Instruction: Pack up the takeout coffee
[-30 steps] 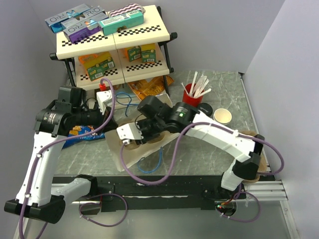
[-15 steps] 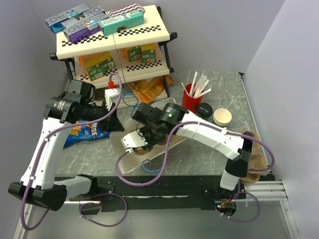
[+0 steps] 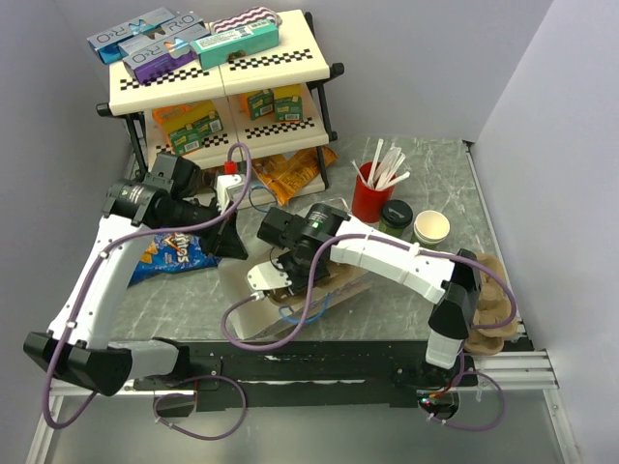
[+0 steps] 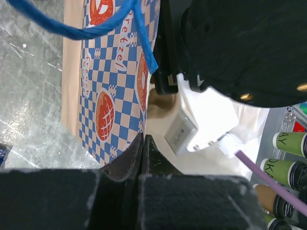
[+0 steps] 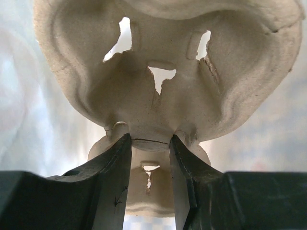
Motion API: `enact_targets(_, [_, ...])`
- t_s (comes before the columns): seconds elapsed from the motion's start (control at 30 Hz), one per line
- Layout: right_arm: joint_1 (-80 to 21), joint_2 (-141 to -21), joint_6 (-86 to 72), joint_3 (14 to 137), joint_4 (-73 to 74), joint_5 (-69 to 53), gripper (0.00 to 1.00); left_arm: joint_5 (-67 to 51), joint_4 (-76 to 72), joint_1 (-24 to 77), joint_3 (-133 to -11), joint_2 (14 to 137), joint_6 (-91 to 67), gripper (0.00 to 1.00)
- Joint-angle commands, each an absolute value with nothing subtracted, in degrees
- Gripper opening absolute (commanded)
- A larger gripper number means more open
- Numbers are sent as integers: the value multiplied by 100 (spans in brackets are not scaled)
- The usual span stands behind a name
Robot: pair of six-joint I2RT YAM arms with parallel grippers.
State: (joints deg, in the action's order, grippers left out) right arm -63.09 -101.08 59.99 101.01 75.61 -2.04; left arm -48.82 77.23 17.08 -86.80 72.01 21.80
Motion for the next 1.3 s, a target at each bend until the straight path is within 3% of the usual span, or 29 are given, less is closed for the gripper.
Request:
enact_targets(0.0, [-6232, -10099, 5783, 9757, 7603, 141, 0, -5010, 7866, 1731, -8824, 7233, 2373, 1])
enact_targets(0.5, [-5942, -10160, 6117, 8843, 6689, -139, 0, -5264, 7858, 1811, -8719, 7585, 2786, 9])
enact_targets(0.63, [-5889, -10222, 6319, 8745, 6548, -368, 5, -5317, 7849, 1819, -8754, 7716, 2856, 11])
enact_targets(0.73, [-5854, -10248, 6512, 8701, 6495, -544, 13, -5309, 7849, 1828, -8780, 7804, 2892, 13])
enact_targets(0.9, [-5827, -10213, 6645, 8587, 6328, -677, 38, -5247, 7814, 1828, -8780, 7857, 2909, 14])
enact_targets(1.13, [-5748, -10134, 6565, 8587, 6302, -730, 51, -5019, 7761, 1828, -8780, 7884, 2918, 15])
enact_targets(1.23, [-5695, -9923, 6627, 8456, 6188, -738, 64, -4913, 7726, 1828, -8763, 7884, 2918, 15])
enact_targets(1.27, [-5678, -9862, 6636, 8385, 6170, -782, 72, -4904, 7708, 1828, -8763, 7884, 2909, 16])
